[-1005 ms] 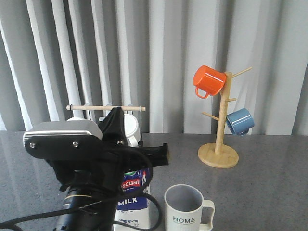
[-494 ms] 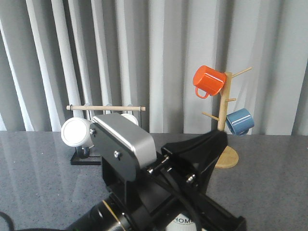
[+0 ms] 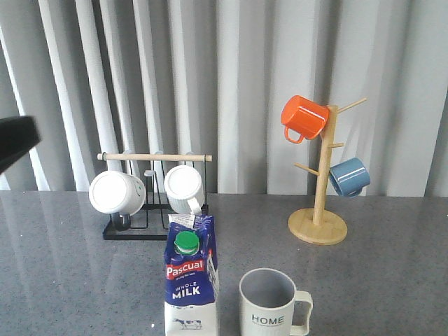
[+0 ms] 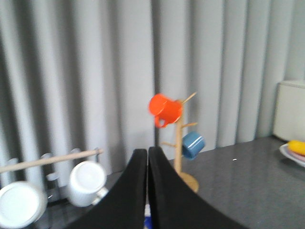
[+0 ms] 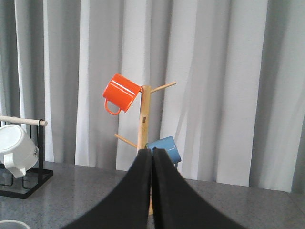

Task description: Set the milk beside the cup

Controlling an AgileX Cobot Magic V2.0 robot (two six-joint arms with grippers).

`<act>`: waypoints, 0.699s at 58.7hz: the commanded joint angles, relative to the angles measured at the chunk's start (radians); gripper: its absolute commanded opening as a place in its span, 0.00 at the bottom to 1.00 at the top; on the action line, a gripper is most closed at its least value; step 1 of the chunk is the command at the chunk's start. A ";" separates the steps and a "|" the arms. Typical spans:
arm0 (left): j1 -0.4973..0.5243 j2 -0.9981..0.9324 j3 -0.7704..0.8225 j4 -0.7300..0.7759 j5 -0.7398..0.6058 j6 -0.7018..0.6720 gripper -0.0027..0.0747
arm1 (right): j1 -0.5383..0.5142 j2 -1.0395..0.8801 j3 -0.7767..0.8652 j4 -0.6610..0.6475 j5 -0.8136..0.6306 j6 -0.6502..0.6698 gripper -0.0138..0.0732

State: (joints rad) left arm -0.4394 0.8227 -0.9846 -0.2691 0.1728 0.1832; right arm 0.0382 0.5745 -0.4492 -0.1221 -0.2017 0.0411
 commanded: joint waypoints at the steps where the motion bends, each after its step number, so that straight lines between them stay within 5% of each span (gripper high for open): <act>1: 0.145 -0.085 0.063 -0.017 0.032 -0.024 0.02 | -0.003 -0.001 -0.026 -0.007 -0.071 -0.004 0.15; 15: 0.360 -0.327 0.456 -0.113 -0.134 -0.022 0.02 | -0.003 -0.001 -0.026 -0.007 -0.071 -0.004 0.15; 41: 0.479 -0.617 0.833 -0.109 -0.109 -0.016 0.02 | -0.003 -0.001 -0.026 -0.007 -0.071 -0.004 0.15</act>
State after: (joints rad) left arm 0.0343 0.2231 -0.1525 -0.3669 0.1219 0.1695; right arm 0.0382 0.5745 -0.4492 -0.1221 -0.2017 0.0411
